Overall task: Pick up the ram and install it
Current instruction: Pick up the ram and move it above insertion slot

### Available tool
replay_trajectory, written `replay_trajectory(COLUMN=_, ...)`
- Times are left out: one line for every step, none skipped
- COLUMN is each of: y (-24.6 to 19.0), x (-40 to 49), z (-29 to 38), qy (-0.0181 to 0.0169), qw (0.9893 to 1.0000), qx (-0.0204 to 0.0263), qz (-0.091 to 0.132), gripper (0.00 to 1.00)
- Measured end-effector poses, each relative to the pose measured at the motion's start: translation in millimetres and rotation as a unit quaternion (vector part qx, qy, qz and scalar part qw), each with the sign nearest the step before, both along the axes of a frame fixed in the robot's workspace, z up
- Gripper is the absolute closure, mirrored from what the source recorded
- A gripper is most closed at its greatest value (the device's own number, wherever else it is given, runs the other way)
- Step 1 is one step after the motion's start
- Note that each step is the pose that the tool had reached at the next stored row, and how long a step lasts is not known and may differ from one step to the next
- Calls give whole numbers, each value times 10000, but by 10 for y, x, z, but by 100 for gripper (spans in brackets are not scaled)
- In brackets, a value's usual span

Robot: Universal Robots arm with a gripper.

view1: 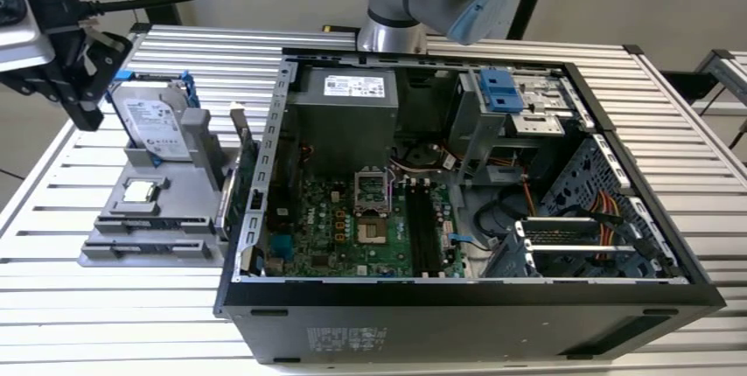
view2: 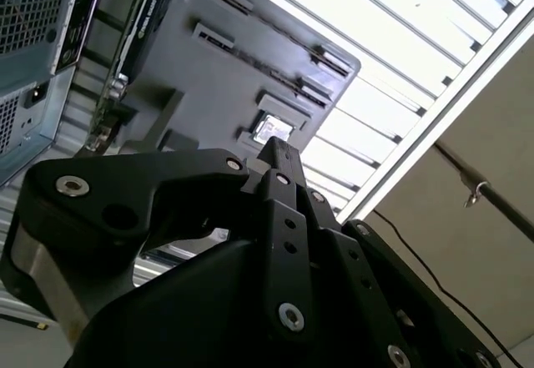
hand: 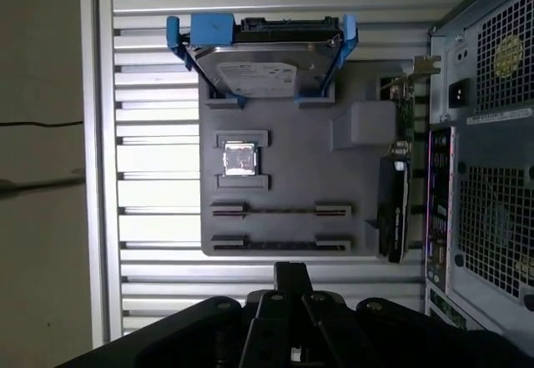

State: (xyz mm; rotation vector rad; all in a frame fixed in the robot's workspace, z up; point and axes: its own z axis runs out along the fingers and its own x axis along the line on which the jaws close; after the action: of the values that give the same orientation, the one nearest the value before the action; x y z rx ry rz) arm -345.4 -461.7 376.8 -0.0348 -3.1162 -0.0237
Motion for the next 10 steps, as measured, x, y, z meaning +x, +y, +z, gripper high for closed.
replay_trajectory(y=-5, x=0, z=0, qy=-11, qw=10000, qx=0, qz=11, gripper=100)
replay_trajectory(y=-11, x=0, z=-1, qy=-21, qw=10000, qx=0, qz=23, gripper=100)
replay_trajectory(y=-19, x=0, z=-1, qy=-27, qw=10000, qx=0, qz=35, gripper=100)
replay_trajectory(y=-29, x=0, z=-1, qy=-31, qw=10000, qx=0, qz=47, gripper=100)
replay_trajectory(y=-40, x=0, z=-2, qy=-35, qw=10000, qx=0, qz=61, gripper=100)
replay_trajectory(y=-54, x=0, z=-2, qy=-35, qw=10000, qx=0, qz=75, gripper=100)
replay_trajectory(y=-65, x=0, z=-2, qy=-35, qw=10000, qx=0, qz=82, gripper=100)
replay_trajectory(y=-76, x=-1, z=-2, qy=-35, qw=10000, qx=0, qz=89, gripper=100)
replay_trajectory(y=-87, x=-1, z=-3, qy=-35, qw=9999, qx=0, qz=94, gripper=100)
replay_trajectory(y=-96, x=0, z=-3, qy=-35, qw=9999, qx=0, qz=95, gripper=100)
